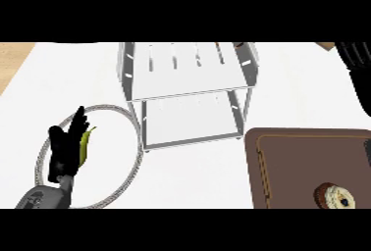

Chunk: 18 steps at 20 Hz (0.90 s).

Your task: Pick the cupcake from the tray and place it in the tiered basket

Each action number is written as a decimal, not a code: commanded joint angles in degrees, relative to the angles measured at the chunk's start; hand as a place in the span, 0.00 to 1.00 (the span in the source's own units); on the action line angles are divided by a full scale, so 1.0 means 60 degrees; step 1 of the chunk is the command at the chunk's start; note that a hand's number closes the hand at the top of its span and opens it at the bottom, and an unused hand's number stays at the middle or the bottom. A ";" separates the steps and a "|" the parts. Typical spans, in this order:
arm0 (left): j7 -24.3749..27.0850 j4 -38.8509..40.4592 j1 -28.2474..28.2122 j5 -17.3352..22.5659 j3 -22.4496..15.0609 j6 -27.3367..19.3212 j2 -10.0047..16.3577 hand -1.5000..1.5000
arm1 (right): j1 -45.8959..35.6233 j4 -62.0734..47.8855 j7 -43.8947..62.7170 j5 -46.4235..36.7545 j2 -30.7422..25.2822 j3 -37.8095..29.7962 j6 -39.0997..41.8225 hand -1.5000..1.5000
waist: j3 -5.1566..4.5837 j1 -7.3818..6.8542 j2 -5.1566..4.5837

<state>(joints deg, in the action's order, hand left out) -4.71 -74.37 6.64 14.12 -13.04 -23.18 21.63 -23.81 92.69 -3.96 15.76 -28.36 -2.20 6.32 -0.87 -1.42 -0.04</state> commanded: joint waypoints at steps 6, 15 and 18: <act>0.1145 -0.1411 0.1283 -0.0622 -0.0310 -0.0047 -0.0266 0.50 | 0.0650 -0.1649 -0.0195 0.4876 0.0773 -0.0103 0.4445 1.00 | 0.0281 0.0069 -0.0094; 0.1030 -0.1688 0.1155 -0.0706 -0.0803 -0.0069 -0.0739 0.50 | 0.2105 -0.3976 0.1719 0.8466 -0.0366 0.0521 0.9483 0.00 | 0.0232 0.0068 -0.0127; 0.1121 -0.1573 0.1032 -0.0849 -0.0913 -0.0019 -0.0701 0.50 | 0.1784 -0.4779 0.1746 0.9468 -0.2030 0.0056 1.1368 0.00 | 0.0206 0.0017 -0.0135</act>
<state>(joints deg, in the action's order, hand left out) 1.67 -83.85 12.84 9.80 -17.86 -23.22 17.71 -12.59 69.30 4.86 64.29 -32.87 -0.74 59.34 0.52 -1.06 -0.85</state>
